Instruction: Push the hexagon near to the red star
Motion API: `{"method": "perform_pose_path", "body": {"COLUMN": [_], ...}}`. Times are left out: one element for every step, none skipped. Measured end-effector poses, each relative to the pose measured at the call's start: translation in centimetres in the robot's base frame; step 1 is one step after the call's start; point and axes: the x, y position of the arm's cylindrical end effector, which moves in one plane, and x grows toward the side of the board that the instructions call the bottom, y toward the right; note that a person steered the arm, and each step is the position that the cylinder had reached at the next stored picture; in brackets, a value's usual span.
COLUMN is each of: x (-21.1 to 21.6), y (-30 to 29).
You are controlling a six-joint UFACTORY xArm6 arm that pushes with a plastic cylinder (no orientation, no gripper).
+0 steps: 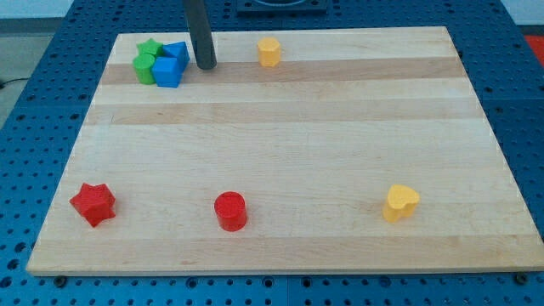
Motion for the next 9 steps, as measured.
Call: {"method": "perform_pose_path", "body": {"x": [-2.1,-2.2,-4.2,-3.6,0.8,-2.9,-0.7,3.4,5.3], "y": [0.2,1.6,8.7,9.7,9.9,15.0,17.0,15.1,12.3]}}
